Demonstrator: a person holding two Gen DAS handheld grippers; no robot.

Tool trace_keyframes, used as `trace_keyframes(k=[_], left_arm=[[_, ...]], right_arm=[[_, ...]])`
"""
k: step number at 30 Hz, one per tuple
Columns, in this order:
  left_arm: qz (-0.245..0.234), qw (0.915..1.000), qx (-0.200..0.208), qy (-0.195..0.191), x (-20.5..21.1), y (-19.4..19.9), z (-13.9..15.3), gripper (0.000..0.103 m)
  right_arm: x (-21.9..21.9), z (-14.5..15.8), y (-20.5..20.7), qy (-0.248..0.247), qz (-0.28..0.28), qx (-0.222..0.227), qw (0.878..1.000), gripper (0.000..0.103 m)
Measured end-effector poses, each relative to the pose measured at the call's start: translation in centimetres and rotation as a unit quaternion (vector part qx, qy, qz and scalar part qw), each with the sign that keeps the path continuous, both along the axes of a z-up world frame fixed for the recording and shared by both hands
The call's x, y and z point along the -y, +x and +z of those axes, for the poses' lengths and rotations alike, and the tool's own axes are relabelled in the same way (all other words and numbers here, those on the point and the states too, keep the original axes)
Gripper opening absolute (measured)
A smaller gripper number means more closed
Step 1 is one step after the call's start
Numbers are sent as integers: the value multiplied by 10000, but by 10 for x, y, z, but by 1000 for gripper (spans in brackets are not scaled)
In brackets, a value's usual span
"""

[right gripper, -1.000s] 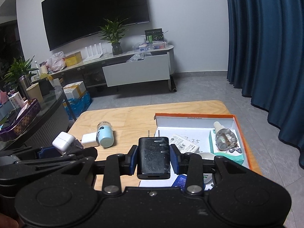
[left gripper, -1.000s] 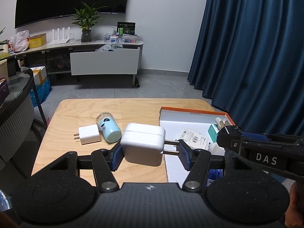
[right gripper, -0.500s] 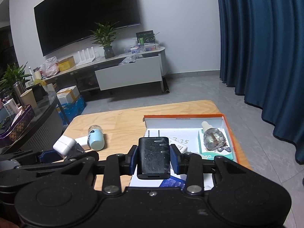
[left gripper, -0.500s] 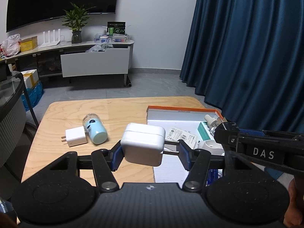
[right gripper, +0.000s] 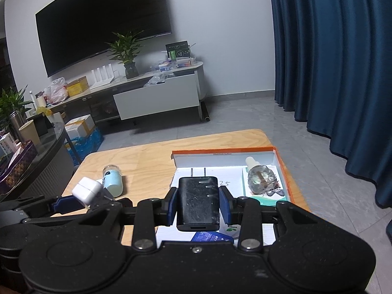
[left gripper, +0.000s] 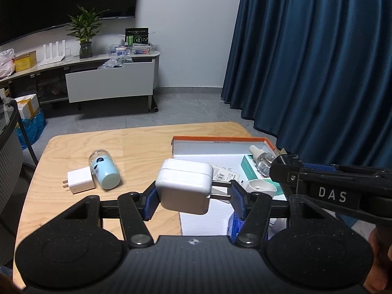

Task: Organize rigid objects
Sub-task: 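Carry the white charger and black charger with both tools over the tray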

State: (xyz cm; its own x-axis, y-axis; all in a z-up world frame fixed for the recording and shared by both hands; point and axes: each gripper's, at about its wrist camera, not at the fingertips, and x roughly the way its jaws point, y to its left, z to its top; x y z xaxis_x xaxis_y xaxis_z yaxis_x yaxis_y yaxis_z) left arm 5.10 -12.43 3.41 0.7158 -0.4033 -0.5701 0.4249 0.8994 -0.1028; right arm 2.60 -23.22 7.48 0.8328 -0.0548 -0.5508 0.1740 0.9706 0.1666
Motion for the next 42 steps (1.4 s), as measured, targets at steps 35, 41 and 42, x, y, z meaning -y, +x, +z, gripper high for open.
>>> trace_keyframes(k=[35,41,42], left_arm=[[-477,9988,-83,116,41,23,-10,60],[-537,9984,-132,146,47,27,-12,60],[-548,9983,-146,144,47,28,-13,60]], right_arm=[[47,-2,8,52,-457,25,9989,44],[53,-3,17,50,-465,10,9989,44],[54,-3,19,53,-461,7,9989,44]])
